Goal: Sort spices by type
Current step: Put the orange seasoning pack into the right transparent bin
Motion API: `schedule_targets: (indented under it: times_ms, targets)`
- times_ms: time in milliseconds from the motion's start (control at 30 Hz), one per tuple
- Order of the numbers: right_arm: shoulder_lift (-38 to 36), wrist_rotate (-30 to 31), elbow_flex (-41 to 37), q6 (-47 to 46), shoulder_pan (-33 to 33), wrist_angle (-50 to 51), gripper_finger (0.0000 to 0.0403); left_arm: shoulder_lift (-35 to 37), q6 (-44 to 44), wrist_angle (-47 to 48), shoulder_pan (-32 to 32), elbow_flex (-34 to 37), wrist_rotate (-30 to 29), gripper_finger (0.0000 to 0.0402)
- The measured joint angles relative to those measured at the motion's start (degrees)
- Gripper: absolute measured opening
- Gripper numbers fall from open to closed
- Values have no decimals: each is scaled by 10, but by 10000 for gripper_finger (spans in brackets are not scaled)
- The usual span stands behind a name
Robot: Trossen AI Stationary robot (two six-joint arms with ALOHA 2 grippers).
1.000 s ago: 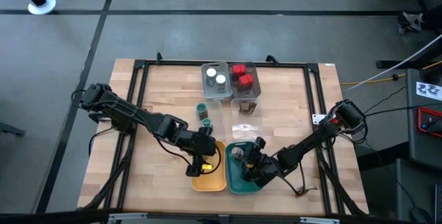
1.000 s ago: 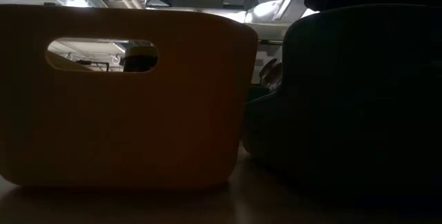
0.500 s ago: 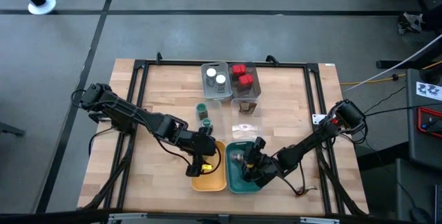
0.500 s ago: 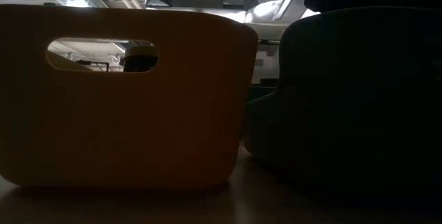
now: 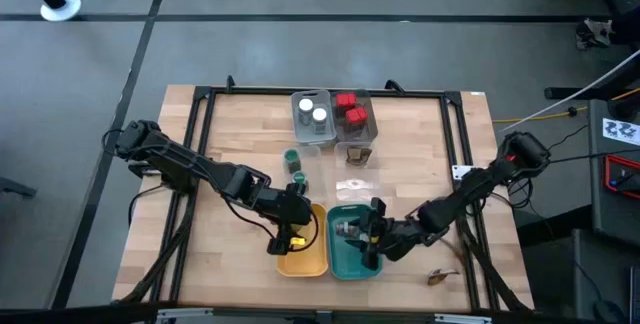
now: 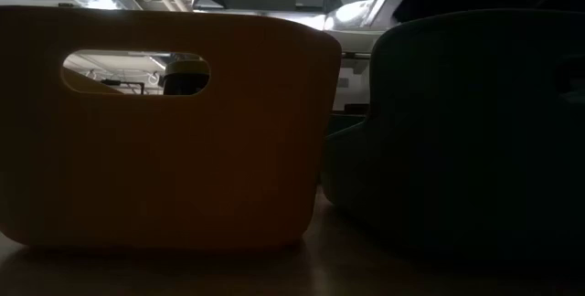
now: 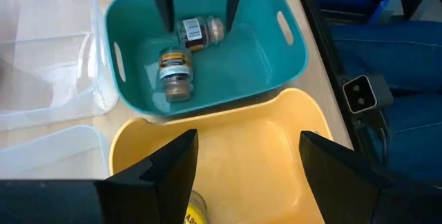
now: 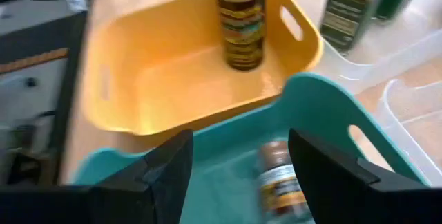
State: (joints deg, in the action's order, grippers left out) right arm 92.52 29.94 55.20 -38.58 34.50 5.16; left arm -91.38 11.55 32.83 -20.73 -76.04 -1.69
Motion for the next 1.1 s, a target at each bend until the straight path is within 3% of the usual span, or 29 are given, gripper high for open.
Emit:
schedule_targets:
  times_ms: [267,633,1100]
  targets:
    - [-103,-168,0,-27,0,36,238,32,0,48,-3,0,-4,237]
    - [-144,-393,0,-253,7,79,238,29,-30,66,-27,27,-4,237]
    - [-144,-488,0,-461,81,167,234,29,-61,-14,-29,62,-6,237]
